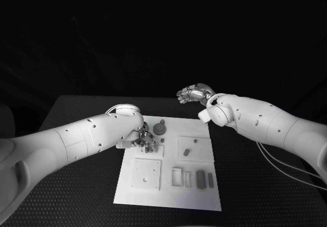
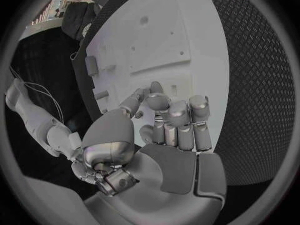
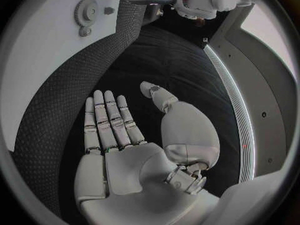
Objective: Assemble the parts on the task board
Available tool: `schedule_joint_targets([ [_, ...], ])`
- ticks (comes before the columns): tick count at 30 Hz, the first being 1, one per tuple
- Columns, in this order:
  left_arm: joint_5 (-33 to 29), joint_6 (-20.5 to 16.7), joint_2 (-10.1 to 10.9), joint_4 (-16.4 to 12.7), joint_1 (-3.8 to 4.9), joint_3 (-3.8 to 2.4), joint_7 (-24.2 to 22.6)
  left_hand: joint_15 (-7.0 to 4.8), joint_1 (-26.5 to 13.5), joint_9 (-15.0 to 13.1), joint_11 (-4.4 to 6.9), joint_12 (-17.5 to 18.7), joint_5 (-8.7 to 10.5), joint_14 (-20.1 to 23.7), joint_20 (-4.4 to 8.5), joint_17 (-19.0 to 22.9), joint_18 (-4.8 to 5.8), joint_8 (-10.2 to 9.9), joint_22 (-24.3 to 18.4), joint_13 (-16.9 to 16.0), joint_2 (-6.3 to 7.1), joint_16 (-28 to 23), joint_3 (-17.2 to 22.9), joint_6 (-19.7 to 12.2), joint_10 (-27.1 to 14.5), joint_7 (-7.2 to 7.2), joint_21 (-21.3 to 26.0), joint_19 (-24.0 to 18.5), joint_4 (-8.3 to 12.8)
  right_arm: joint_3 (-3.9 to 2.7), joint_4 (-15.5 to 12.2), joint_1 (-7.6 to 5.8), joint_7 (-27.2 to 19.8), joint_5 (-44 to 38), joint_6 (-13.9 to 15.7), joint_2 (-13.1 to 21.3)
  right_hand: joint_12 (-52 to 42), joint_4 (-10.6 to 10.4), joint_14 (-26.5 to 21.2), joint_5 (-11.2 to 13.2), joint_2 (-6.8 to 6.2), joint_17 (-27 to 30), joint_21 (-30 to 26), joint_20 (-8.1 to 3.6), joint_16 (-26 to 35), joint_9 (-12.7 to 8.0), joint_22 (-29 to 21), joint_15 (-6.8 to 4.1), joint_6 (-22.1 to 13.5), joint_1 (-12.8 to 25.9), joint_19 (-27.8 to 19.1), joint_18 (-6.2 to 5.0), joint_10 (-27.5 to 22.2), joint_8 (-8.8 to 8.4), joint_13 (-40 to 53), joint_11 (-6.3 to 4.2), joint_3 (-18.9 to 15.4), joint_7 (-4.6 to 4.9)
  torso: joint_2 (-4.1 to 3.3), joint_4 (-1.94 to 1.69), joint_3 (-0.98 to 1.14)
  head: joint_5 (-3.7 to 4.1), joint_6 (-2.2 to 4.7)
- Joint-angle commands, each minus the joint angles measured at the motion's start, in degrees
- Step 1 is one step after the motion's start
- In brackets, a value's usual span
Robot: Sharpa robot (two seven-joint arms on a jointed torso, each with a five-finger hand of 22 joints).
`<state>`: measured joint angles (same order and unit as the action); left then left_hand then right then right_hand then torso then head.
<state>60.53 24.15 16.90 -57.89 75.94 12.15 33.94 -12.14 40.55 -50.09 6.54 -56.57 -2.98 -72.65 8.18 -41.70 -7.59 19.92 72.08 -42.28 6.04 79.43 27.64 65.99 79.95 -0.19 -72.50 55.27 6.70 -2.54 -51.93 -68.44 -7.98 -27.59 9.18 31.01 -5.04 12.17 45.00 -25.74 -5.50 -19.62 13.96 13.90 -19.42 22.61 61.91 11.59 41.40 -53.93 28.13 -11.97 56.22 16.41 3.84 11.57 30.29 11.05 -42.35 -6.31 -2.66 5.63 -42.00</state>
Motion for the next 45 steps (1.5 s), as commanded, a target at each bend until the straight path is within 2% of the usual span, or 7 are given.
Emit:
schedule_joint_targets([
  [1, 0.76, -1.15, 0.22, 0.2, -0.23, 0.18, 0.84, -0.29, -0.97, -0.21, -0.02, 0.1, 0.21, 0.28, 6.97, -0.09, -0.6, -0.27, -0.08, -0.08, 1.21, -0.38, 0.04, -0.44, -0.35, 0.07, 0.23, -0.44, -0.93, 0.01, -0.13, 0.01, -0.36, -0.22, -0.73, 0.04, 0.33, 0.1, -0.45, -0.36, -0.17, 0.09, -0.36, 0.06, -0.12, -0.09, 0.06, -0.08, -0.02, 0.24, -0.44, 1.08, 0.39, 0.34, 0.09, -0.02, -0.07, 2.05, 0.01, -0.01, 0.01, 0.03, 0.06],
  [19, 0.71, -3.71, 1.9, -1.04, -0.17, 0.04, -0.28, -0.35, -2.33, -0.71, 0.02, 0.04, 0.2, 0.52, 7.09, -0.27, -0.86, -0.49, 0.04, -0.3, 1.19, -0.33, -2.63, -0.66, -0.57, 0.03, 0.16, -0.9, 0.04, 0.04, -0.03, 0.01, -0.35, -0.22, -0.72, 0.18, 0.37, 0.11, -0.46, -0.38, -0.18, 0.11, -0.4, 0.07, -0.13, -0.11, 0.12, -0.07, -0.03, 0.22, -0.43, 1.09, 0.41, 0.35, 0.09, -0.02, -0.07, 2.09, 0.09, -0.07, -0.06, 0.02, 0.32],
  [25, -1.3, -4.64, 3.53, -3.07, 0.33, -1.41, -0.37, -0.35, -2.33, -0.73, 0.02, 0.07, 0.2, 0.56, 7.1, -0.26, -0.89, -0.53, 0.03, -0.3, 1.14, -0.36, -2.66, -0.7, -0.62, 0.04, 0.18, -0.93, 0.06, 0.08, 0.56, 0.01, -0.36, -0.22, -0.7, 0.24, 0.37, 0.11, -0.46, -0.38, -0.19, 0.12, -0.42, 0.07, -0.13, -0.12, 0.13, -0.07, -0.03, 0.22, -0.43, 1.09, 0.41, 0.35, 0.09, -0.02, -0.07, 2.09, 0.12, -0.15, -0.06, 0.08, 0.63],
  [29, -2.15, -5.58, 4.58, -4.43, 1.11, -1.91, -0.53, -0.34, -1.92, -0.79, -0.01, 0.1, 0.2, 0.62, 7.13, -0.27, -0.95, -0.61, 0.02, -0.31, 0.69, -0.39, -2.61, -0.77, -0.65, 0.06, 0.2, -0.98, 0.41, 0.1, 1.02, 0.01, -0.38, -0.22, -0.69, 0.24, 0.38, 0.11, -0.46, -0.38, -0.19, 0.12, -0.42, 0.07, -0.14, -0.12, 0.14, -0.07, -0.03, 0.22, -0.43, 1.09, 0.42, 0.36, 0.09, -0.02, -0.07, 2.09, 0.1, -0.13, -0.09, -0.07, 1.08],
  [34, -3.98, -7.62, 5.72, -5.64, 1.88, -3.36, -0.68, -0.16, -1.07, -0.8, -0.22, 0.3, 0.15, 0.88, 7.06, -0.22, -0.93, -1.07, 0.0, -0.26, -0.66, -0.65, -2.81, -1.22, -0.88, 0.28, 0.27, -1.2, 1.51, 0.12, 1.21, 0.01, -0.42, -0.22, -0.64, 0.25, 0.39, 0.1, -0.46, -0.38, -0.2, 0.12, -0.43, 0.07, -0.14, -0.13, 0.16, -0.07, -0.02, 0.22, -0.42, 1.09, 0.43, 0.36, 0.09, -0.02, -0.08, 2.09, 0.12, -0.17, -0.12, -0.32, 1.47],
  [37, -5.04, -8.59, 6.36, -6.0, 2.2, -4.37, -0.92, 0.42, -0.38, 0.0, -0.9, 0.79, 0.12, 1.36, 6.93, 0.05, -0.83, -2.71, -0.11, -0.07, -1.5, -1.31, -2.93, -3.51, -1.47, 1.02, 0.53, -1.55, 2.54, 0.13, 1.3, 0.02, -0.41, -0.22, -0.7, 0.3, 0.39, 0.1, -0.46, -0.38, -0.19, 0.13, -0.44, 0.07, -0.14, -0.13, 0.17, -0.07, -0.02, 0.22, -0.42, 1.09, 0.43, 0.37, 0.09, -0.02, -0.08, 2.09, 0.08, -0.2, -0.13, -0.48, 1.85],
  [45, -5.94, -11.5, 7.56, -6.1, 3.22, -4.89, -1.31, 1.06, 0.65, 0.62, -1.49, 1.81, 0.09, 2.01, 6.56, 0.59, -0.42, -3.33, -0.42, 0.43, -2.45, -2.58, -3.09, -3.96, -2.3, 1.59, 1.18, -2.2, 4.13, 0.18, 1.35, 0.02, -0.43, -0.22, -0.71, 0.28, 0.4, 0.1, -0.46, -0.39, -0.17, 0.13, -0.45, 0.07, -0.15, -0.14, 0.19, -0.07, -0.02, 0.21, -0.41, 1.08, 0.45, 0.38, 0.1, -0.02, -0.07, 2.09, 0.01, -0.14, -0.15, -0.82, 3.05],
])
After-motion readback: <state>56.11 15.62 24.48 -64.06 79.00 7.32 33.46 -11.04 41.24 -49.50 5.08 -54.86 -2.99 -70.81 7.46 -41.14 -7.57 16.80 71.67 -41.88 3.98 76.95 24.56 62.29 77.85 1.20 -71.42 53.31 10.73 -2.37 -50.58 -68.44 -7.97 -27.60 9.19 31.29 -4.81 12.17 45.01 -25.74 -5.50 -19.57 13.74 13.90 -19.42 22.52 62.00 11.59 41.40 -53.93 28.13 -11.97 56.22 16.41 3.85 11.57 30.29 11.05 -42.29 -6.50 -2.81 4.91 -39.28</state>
